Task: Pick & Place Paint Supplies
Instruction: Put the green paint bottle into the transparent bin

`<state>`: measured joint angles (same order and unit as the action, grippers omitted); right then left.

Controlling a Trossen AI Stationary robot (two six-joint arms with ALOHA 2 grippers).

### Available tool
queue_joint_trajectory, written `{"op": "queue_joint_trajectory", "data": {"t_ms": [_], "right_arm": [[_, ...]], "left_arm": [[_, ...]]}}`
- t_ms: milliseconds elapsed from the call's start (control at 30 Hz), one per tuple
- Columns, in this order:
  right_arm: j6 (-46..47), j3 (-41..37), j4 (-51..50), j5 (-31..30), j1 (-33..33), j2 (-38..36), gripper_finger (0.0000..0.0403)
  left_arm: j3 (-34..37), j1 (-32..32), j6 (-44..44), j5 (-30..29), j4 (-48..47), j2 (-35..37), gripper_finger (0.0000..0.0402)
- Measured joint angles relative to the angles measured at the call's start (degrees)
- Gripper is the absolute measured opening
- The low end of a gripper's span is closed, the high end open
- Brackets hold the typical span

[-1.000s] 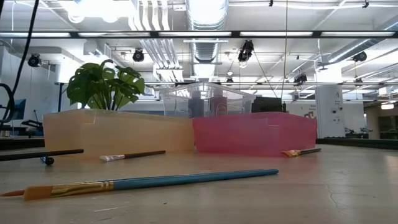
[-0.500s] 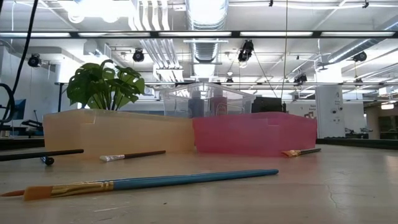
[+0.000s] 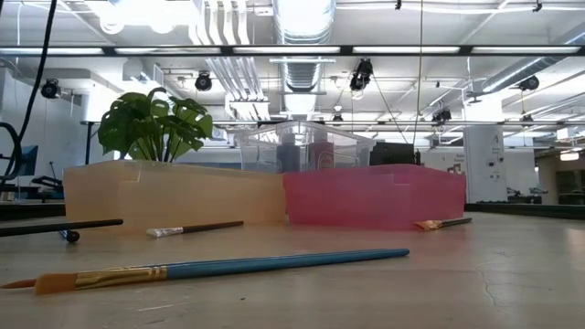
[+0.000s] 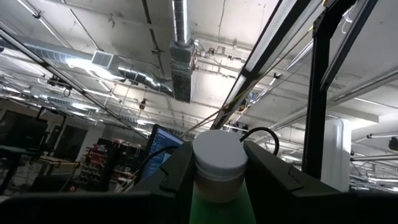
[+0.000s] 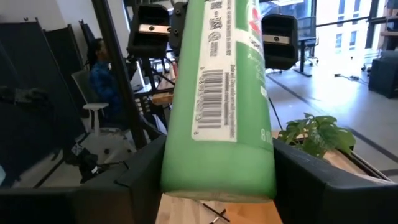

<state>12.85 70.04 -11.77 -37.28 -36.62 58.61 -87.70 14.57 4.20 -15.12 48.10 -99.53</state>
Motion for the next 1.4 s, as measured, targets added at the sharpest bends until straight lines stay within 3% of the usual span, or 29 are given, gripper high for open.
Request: {"op": "queue_joint_trajectory", "data": {"t_ms": [367, 500, 767, 1033, 1200, 1400], "right_arm": [[0.27, 0.22, 0.43, -0.57, 0.15, -0.28, 0.0365], [0.28, 0.22, 0.4, -0.59, 0.2, -0.94, 0.0371], [0.29, 0.12, 0.16, -0.44, 0.13, -2.14, 0.0371], [0.59, 0.07, 0.01, -0.39, 0.11, -2.34, 0.0372], [1.78, 0.07, 0.02, -0.18, 0.11, -2.34, 0.0372], [2.87, 0.02, 0.09, -0.18, 0.11, -2.29, 0.0372]], "left_arm": [[0.12, 0.02, -0.08, 0.32, -4.67, 0.34, 0.0116], [0.11, 0.02, -1.5, -0.79, -9.45, 0.75, 0.0116], [0.02, -0.73, -8.24, -9.03, -26.87, 5.02, 0.0116], [0.44, -5.23, -14.18, -22.95, -41.65, 5.55, 0.0116], [8.78, -9.22, -13.06, -23.54, -36.09, 7.62, 0.0116], [24.96, -12.8, -11.48, -24.81, -19.35, 13.54, 0.0116]]}}
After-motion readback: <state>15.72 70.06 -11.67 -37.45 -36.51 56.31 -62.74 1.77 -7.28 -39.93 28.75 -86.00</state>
